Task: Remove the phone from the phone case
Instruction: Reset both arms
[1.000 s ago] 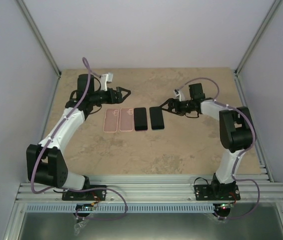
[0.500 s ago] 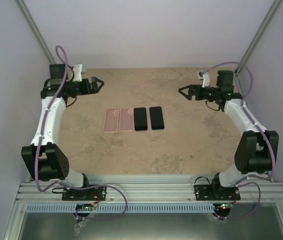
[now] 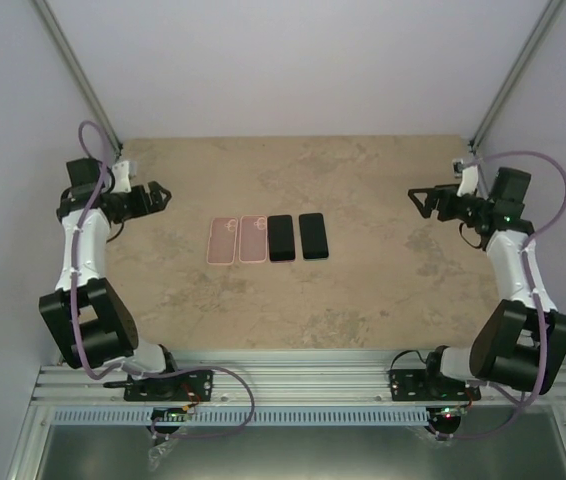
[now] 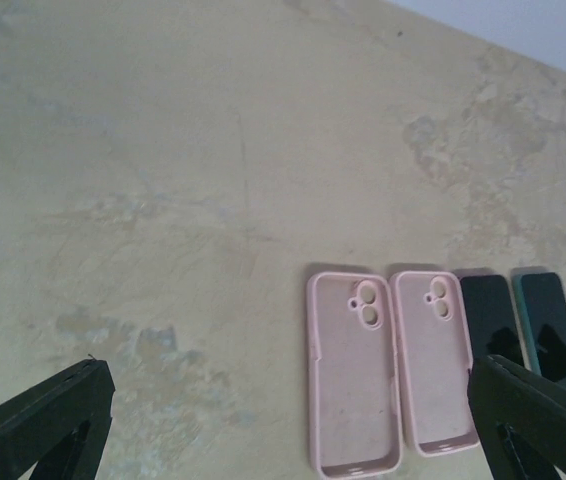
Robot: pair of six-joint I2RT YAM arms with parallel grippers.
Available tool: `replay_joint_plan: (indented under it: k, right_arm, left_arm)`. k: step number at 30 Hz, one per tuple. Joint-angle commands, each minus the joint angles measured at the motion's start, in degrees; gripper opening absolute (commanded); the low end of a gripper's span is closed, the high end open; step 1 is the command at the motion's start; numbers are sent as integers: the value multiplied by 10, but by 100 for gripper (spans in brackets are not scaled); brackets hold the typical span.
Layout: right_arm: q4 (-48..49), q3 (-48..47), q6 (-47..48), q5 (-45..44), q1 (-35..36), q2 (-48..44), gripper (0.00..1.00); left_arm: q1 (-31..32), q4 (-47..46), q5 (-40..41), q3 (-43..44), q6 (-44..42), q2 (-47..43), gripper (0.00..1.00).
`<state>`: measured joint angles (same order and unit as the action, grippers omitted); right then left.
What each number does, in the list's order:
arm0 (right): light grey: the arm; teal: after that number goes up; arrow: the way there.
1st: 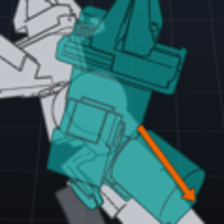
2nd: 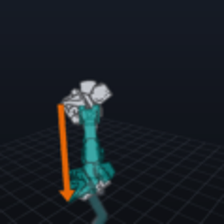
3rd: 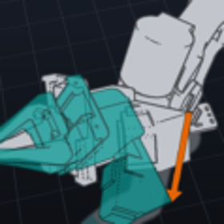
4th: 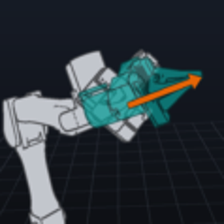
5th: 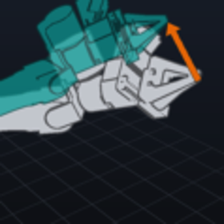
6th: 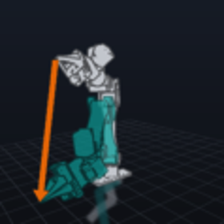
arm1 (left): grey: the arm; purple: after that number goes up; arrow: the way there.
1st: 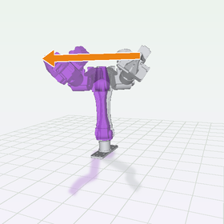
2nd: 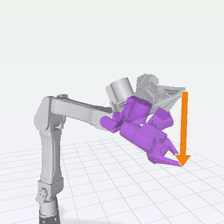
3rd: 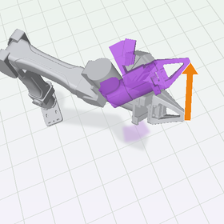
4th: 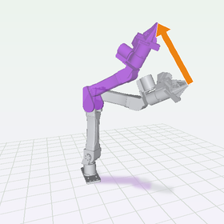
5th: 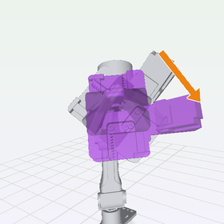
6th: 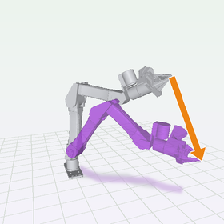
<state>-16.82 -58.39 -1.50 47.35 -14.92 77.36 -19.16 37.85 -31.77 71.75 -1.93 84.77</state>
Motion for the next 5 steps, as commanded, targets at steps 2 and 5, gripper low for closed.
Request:
replay_joint_plan:
  k: [2, 5]
  right_arm:
    - [8, 40, 44, 8, -28, -24, 98]
    - [14, 48, 53, 2, -34, -29, 98]
  left_arm:
    - [-15, -44, 13, -46, -13, -19, 99]
    - [-17, -64, 18, -59, -3, -21, 99]
